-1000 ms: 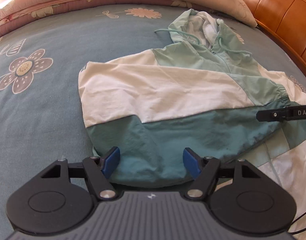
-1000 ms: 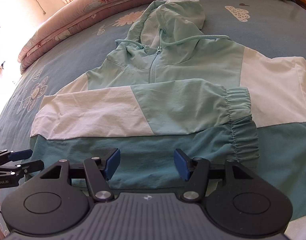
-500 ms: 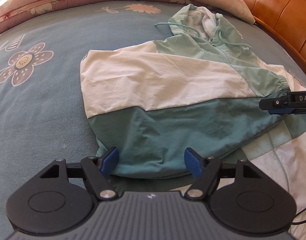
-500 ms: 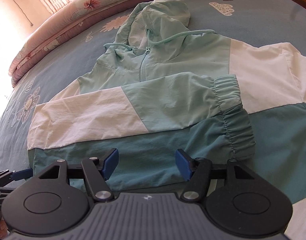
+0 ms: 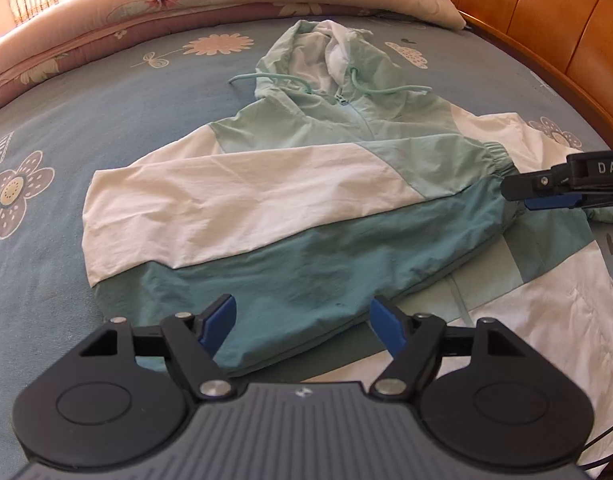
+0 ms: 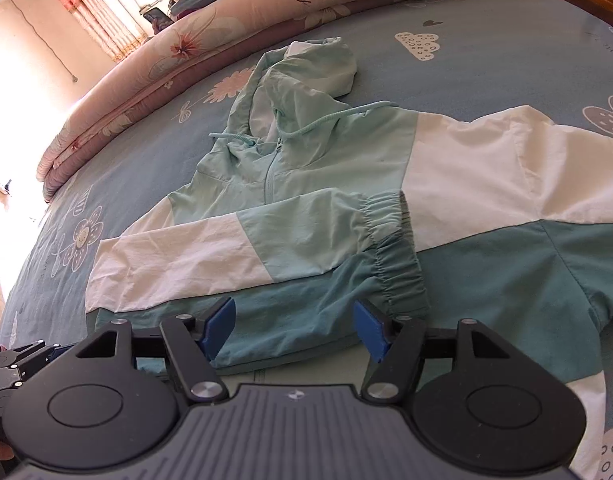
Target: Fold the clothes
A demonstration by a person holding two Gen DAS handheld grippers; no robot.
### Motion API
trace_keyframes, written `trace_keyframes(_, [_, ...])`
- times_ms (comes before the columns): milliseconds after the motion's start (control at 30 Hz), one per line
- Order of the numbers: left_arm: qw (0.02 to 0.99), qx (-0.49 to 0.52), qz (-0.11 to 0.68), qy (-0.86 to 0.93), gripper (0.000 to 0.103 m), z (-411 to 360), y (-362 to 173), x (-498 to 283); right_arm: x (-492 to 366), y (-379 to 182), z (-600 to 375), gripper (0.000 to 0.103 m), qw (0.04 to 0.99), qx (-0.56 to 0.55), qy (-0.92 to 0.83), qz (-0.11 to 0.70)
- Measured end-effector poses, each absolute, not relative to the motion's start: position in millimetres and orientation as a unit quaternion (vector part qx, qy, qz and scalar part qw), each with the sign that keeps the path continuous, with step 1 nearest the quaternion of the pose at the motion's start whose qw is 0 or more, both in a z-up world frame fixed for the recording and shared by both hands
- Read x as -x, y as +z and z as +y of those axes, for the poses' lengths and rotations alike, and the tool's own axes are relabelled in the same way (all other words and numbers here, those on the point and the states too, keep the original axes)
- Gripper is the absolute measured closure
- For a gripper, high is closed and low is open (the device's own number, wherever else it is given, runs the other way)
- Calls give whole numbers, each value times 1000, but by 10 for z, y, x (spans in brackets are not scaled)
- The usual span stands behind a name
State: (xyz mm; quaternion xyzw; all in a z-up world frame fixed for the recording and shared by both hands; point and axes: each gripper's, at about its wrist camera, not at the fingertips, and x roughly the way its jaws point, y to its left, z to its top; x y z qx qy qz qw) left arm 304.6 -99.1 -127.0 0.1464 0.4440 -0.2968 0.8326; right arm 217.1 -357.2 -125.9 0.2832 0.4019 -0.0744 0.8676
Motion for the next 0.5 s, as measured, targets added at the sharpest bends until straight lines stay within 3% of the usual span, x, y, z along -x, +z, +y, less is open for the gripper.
trace_keyframes(200, [821, -153, 448, -320, 28, -1772, -1246, -2901, -1505, -1262, -4411, 30, 852, -327, -133, 388])
trace_keyframes(500, [787, -181, 494, -323, 28, -2545, -1332, -2789, 212, -1715, -6273, 23, 728, -545, -318, 269])
